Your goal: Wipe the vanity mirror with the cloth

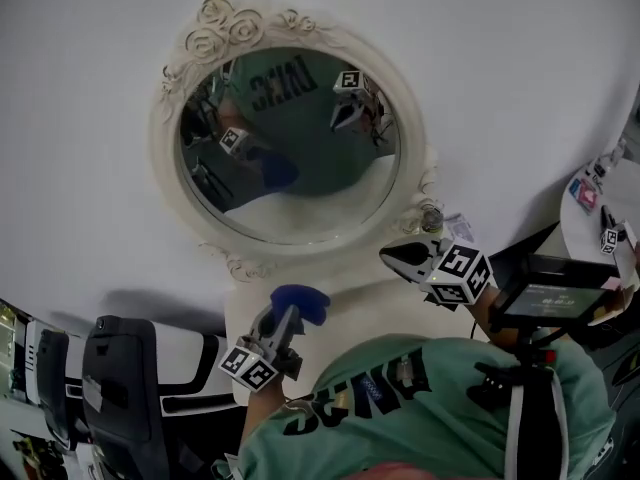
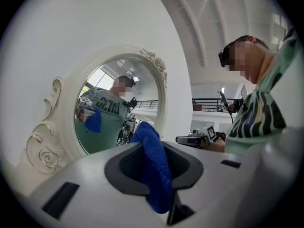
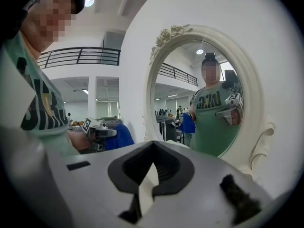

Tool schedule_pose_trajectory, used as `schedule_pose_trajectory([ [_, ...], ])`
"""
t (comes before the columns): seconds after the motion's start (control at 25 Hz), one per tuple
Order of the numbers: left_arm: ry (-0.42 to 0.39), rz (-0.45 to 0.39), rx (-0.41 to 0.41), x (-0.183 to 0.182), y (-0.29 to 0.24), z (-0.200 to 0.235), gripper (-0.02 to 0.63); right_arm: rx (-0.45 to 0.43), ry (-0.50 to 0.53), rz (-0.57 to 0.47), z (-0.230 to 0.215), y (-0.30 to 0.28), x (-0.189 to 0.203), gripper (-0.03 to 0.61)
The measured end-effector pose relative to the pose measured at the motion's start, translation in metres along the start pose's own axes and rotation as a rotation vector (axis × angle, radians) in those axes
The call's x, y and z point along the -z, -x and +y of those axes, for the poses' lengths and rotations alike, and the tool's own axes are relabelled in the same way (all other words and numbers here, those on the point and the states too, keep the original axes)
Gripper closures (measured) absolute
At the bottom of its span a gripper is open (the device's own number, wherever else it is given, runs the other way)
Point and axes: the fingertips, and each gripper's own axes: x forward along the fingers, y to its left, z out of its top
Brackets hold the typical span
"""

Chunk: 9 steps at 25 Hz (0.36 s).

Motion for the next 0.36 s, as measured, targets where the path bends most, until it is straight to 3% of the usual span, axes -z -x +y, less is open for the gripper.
schedule_pose_trajectory([
  [0.36, 0.022, 0.018, 0.026, 0.0063, -0.0031, -0.0037, 0.525, -0.005, 0.014, 0.006, 0.0039, -0.0021, -0.0009, 0.568],
])
